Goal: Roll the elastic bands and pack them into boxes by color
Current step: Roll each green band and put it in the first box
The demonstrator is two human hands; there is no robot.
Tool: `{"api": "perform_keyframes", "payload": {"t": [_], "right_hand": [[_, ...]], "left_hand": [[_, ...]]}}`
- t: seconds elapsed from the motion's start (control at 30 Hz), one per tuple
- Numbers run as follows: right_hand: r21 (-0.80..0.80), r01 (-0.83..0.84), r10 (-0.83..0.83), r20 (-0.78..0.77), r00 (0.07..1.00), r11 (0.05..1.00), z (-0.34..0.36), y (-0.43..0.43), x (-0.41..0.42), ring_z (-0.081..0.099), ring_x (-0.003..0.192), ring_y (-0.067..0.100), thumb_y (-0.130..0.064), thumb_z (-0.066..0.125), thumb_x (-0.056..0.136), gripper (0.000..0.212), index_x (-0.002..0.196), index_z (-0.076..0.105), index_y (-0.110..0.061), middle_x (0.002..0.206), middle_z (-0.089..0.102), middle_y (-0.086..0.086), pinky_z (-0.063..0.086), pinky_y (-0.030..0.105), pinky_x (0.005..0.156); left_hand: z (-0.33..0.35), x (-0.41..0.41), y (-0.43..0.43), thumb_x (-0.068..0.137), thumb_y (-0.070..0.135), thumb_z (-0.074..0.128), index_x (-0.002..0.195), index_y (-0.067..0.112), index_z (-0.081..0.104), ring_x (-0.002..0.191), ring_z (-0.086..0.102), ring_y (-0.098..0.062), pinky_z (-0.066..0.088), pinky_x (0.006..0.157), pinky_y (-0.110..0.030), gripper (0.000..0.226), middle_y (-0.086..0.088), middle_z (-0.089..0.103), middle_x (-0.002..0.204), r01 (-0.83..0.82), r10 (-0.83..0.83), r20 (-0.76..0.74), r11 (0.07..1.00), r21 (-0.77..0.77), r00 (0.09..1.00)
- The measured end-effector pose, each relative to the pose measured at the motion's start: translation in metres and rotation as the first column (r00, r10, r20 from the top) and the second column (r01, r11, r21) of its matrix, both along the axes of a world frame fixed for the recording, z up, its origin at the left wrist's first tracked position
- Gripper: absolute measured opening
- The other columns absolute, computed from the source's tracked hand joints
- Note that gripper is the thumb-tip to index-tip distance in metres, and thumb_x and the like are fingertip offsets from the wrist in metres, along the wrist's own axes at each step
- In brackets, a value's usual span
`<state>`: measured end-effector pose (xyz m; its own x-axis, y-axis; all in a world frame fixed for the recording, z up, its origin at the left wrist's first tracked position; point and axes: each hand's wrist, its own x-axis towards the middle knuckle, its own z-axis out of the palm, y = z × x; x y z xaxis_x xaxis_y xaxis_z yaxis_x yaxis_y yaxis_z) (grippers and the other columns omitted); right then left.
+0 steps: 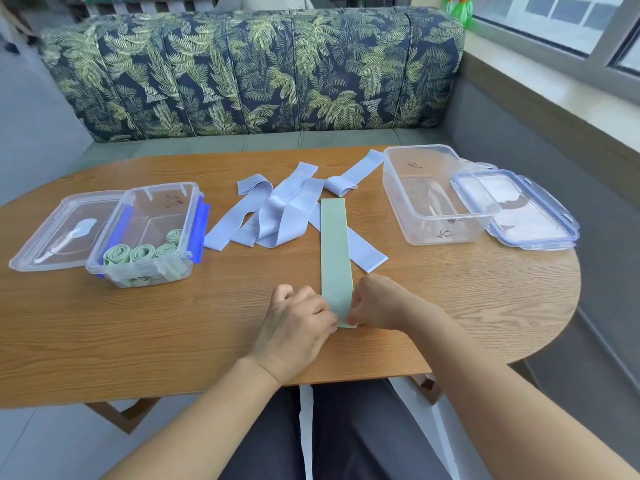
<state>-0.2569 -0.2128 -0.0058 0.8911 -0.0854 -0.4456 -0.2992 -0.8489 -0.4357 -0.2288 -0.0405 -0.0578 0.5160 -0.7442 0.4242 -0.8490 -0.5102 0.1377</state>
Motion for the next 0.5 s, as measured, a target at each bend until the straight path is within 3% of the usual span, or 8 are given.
{"api": "perform_keyframes", "payload": {"t": [0.2, 0.27, 0.33, 0.5], "right_hand": [[0.047, 0.030, -0.032, 0.042, 0.999, 0.998, -0.004, -0.002, -0.002, 0.050, 0.067, 0.017, -0.014, 0.067, 0.082, 0.012, 0.075, 0.058, -0.010, 0.072, 0.057, 0.002, 0.040, 0.024, 0.056], [0.103, 0.073, -0.089, 0.155, 0.984, 0.992, -0.010, -0.005, -0.010, 0.055, 0.069, 0.014, -0.015, 0.067, 0.079, 0.013, 0.071, 0.057, -0.018, 0.072, 0.059, -0.006, 0.045, 0.025, 0.060], [0.035, 0.073, -0.080, 0.313, 0.946, 0.997, -0.018, -0.006, -0.021, 0.056, 0.076, 0.012, -0.018, 0.065, 0.081, 0.011, 0.073, 0.061, -0.025, 0.075, 0.059, -0.011, 0.045, 0.026, 0.064], [-0.100, -0.086, 0.130, 0.645, 0.753, 0.991, -0.043, -0.004, -0.043, 0.058, 0.074, 0.015, -0.021, 0.071, 0.075, 0.005, 0.078, 0.075, -0.019, 0.077, 0.056, -0.006, 0.047, 0.025, 0.056]], "left_hand": [[0.006, 0.004, -0.003, 0.077, 0.036, 0.065, 0.075, 0.032, 0.072, 0.072, 0.056, -0.011, 0.022, 0.071, -0.034, 0.009, 0.016, 0.062, 0.071, -0.044, 0.051, -0.171, 0.998, 0.044, 0.984], [0.006, 0.005, -0.003, 0.078, 0.037, 0.064, 0.075, 0.032, 0.072, 0.073, 0.055, -0.010, 0.020, 0.071, -0.033, 0.009, 0.016, 0.062, 0.072, -0.043, 0.051, -0.183, 0.998, 0.049, 0.982], [0.005, 0.007, -0.003, 0.079, 0.037, 0.064, 0.076, 0.033, 0.072, 0.074, 0.055, -0.009, 0.018, 0.072, -0.032, 0.010, 0.016, 0.063, 0.074, -0.044, 0.052, -0.192, 0.998, 0.045, 0.980], [0.005, 0.007, -0.005, 0.080, 0.037, 0.061, 0.074, 0.032, 0.070, 0.074, 0.053, -0.008, 0.020, 0.074, -0.033, 0.012, 0.016, 0.063, 0.073, -0.054, 0.060, -0.203, 0.998, 0.038, 0.977]]}}
